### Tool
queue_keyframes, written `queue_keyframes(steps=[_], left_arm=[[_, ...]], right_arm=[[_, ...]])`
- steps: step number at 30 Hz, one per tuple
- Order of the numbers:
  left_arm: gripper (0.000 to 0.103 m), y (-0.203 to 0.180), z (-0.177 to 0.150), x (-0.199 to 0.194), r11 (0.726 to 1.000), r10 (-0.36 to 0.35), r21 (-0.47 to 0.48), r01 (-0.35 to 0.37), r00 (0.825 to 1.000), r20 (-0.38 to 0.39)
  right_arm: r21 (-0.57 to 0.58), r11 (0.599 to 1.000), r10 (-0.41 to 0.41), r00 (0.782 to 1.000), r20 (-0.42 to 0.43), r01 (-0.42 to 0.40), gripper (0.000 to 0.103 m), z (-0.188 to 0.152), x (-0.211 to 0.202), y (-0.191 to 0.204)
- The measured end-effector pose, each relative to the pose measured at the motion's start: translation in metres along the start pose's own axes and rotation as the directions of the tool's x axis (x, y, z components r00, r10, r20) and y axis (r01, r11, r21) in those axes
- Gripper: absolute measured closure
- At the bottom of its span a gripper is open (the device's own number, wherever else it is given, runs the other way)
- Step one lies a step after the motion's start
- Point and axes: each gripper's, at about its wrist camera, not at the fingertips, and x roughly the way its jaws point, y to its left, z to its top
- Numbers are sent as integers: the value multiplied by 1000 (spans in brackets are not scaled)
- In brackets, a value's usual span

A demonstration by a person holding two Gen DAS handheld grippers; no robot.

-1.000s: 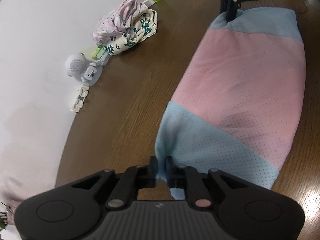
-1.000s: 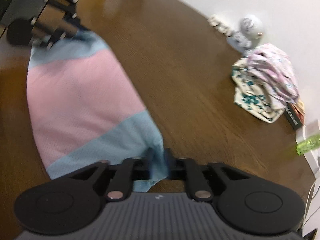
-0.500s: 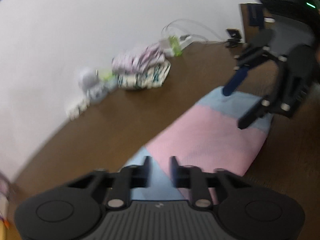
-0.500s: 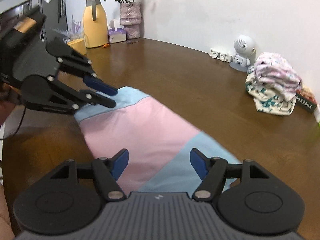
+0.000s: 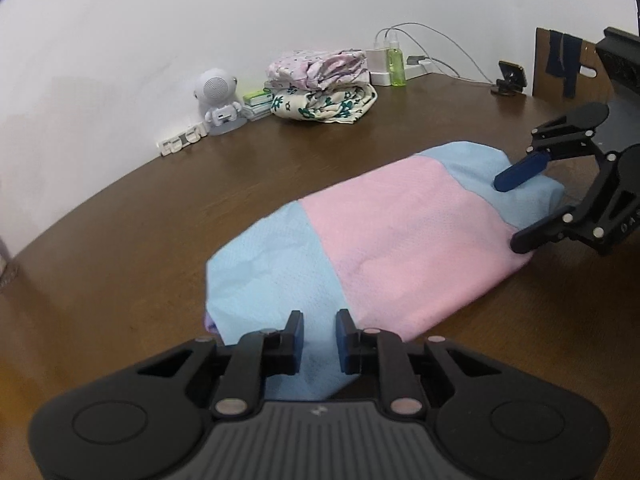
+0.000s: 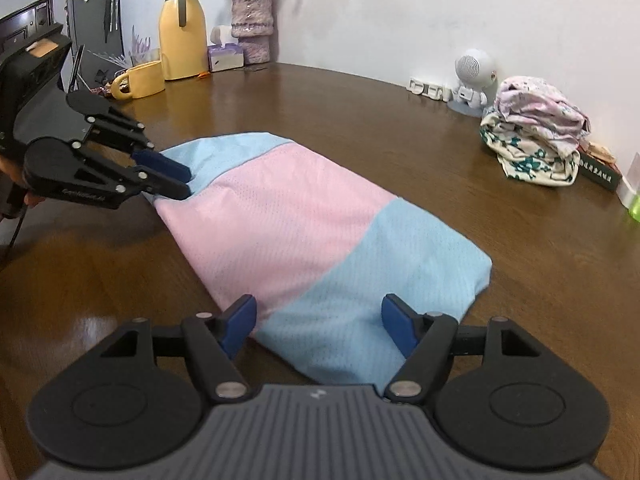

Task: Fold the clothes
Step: 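Lay the folded hem down and open both grippers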

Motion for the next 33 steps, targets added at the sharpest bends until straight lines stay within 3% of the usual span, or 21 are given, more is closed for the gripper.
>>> queue_keyframes(steps=[19, 22, 24, 25, 26, 27, 29, 33], left_arm=[[90, -70, -31, -54, 1000, -3, -16, 3, 1000, 30], [74, -71, -30, -64, 999, 1, -49, 1, 999, 48], [36, -66, -28, -77, 993, 23, -120, -11, 995, 98], [25, -62, -28, -85, 986, 40, -166, -17, 990, 133], [8, -59, -29, -92, 975, 55, -220, -19, 986, 160], [0, -56, -29, -98, 961, 71, -278, -17, 981, 183], [0, -49, -31, -107, 918, 91, -396, -3, 975, 204], [0, -34, -40, -103, 779, 54, -625, 51, 987, 148]], right_arm=[[-39, 998, 38, 996, -86, -41, 32, -38, -56, 17], [-5, 1000, 26, 998, -62, -27, 28, -36, -68, 21], [55, 997, 44, 999, 21, -45, 10, -33, -85, 26], [72, 996, 51, 997, 57, -55, 4, -31, -92, 28], [87, 995, 49, 994, 97, -57, 1, -30, -99, 33], [103, 993, 43, 992, 117, -56, 0, -30, -101, 37], [137, 989, 31, 988, 154, -52, 0, -28, -105, 43], [262, 964, -81, 982, 169, 34, 0, -26, -92, 55]])
